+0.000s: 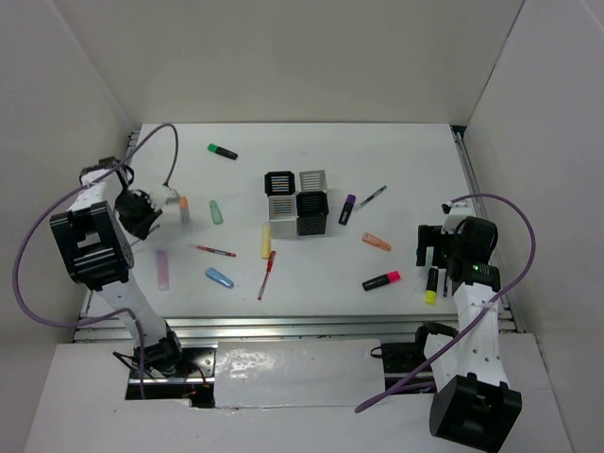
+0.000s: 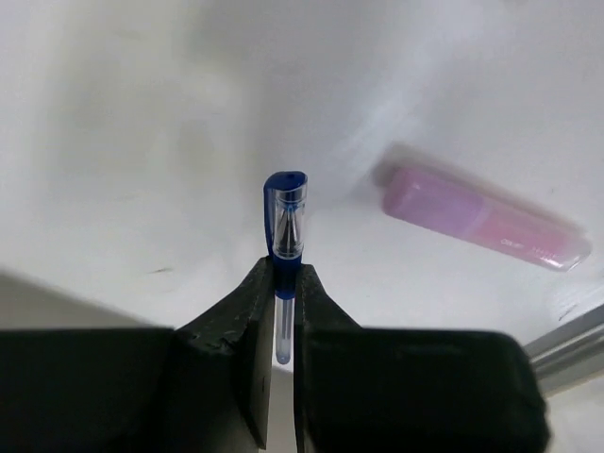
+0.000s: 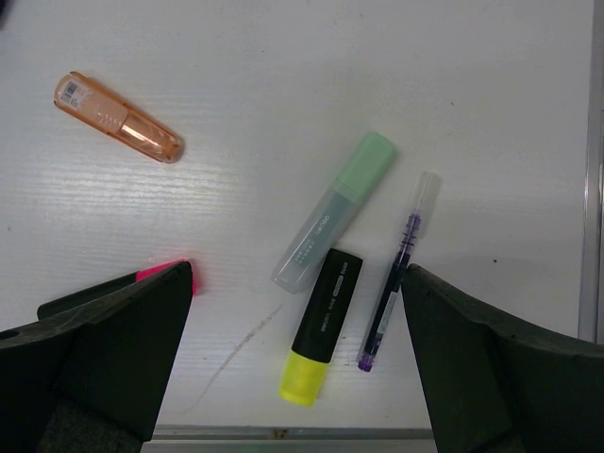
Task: Sort the stationery into containers
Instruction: Pick up the pen from the center of the board.
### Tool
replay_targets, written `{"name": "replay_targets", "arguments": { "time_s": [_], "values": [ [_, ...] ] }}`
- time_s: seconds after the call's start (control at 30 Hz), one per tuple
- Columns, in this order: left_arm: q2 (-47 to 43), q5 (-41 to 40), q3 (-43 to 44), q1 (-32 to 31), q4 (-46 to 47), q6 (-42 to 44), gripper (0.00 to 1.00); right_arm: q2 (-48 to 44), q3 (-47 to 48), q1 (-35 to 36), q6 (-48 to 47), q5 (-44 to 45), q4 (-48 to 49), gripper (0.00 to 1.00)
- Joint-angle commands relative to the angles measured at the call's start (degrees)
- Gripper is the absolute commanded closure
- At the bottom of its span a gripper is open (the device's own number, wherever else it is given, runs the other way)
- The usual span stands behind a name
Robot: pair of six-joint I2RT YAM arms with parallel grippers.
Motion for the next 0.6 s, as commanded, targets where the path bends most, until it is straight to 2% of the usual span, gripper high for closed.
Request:
{"name": "replay_targets", "arguments": {
  "time_s": [0.0, 0.03, 0.13, 0.2, 0.23, 0.27, 0.3, 0.33, 0.37, 0.4, 0.43, 0.47, 0.5, 0.53, 0.57],
  "values": [
    [-4.21, 14.2, 12.1, 1.0, -6.52, -6.29, 1.0, -1.24, 2.21, -0.08, 0.35, -0.29, 0.49, 0.03],
    [-4.48, 18.92, 17.7, 1.1, -7.48, -7.7, 1.0, -1.33, 2.21, -0.08, 0.35, -0.38, 0.49, 0.03],
    [-7.2, 26.68, 24.85, 1.27, -7.76, -15.42, 1.0, -1.59, 2.21, -0.26, 0.44, -0.56, 0.49, 0.03],
    [-10.97, 36.77, 24.53, 1.1, -3.73, -20.88, 1.0, -1.6, 2.21, -0.17, 0.53, -0.56, 0.49, 0.03],
    [-12.64, 44.12, 21.3, 0.92, -1.19, -22.46, 1.0, -1.6, 2.12, -0.17, 0.53, -0.65, 0.58, 0.03],
    [-16.83, 47.15, 18.75, 0.66, 2.14, -27.0, 1.0, -1.6, 2.21, -0.17, 0.61, -0.65, 0.67, 0.03],
    [-19.14, 49.62, 12.81, -0.56, 12.27, -30.96, 1.0, -1.42, 2.21, -0.26, 0.61, -0.56, 0.58, 0.03],
    [-21.25, 51.21, 9.79, -1.62, 18.55, -35.27, 1.0, -1.42, 2.21, -0.26, 0.7, -0.47, 0.67, 0.03],
    [-25.36, 53.4, 6.71, -2.76, 24.87, -44.27, 1.0, -1.33, 2.3, -0.26, 0.7, -0.38, 0.75, 0.03],
    [-27.23, 54.47, 0.59, -5.38, 38.51, -49.06, 1.0, -1.24, 2.04, -0.26, 0.7, -0.21, 0.75, 0.03],
    [-28.99, 54.83, -2.6, -6.97, 46.22, -53.72, 1.0, -1.33, 2.04, -0.26, 0.7, -0.29, 0.84, 0.03],
    [-32.14, 53.87, -5.77, -8.38, 54.04, -62.64, 1.0, -1.24, 2.04, -0.26, 0.7, -0.38, 0.84, 0.03],
    [-33.39, 52.91, -11.28, -11.96, 61.6, -66.47, 1.0, -1.07, 2.12, -0.17, 0.7, -0.3, 0.93, 0.03],
    [-34.18, 52.03, -13.34, -13.83, 72.9, -70.95, 1.0, -0.98, 2.12, -0.26, 0.7, -0.3, 0.93, 0.03],
    [-34.89, 50.89, -14.75, -15.67, 76.58, -71.69, 1.0, -0.63, 2.12, -0.26, 0.7, -0.3, 0.93, 0.03]
  ]
}}
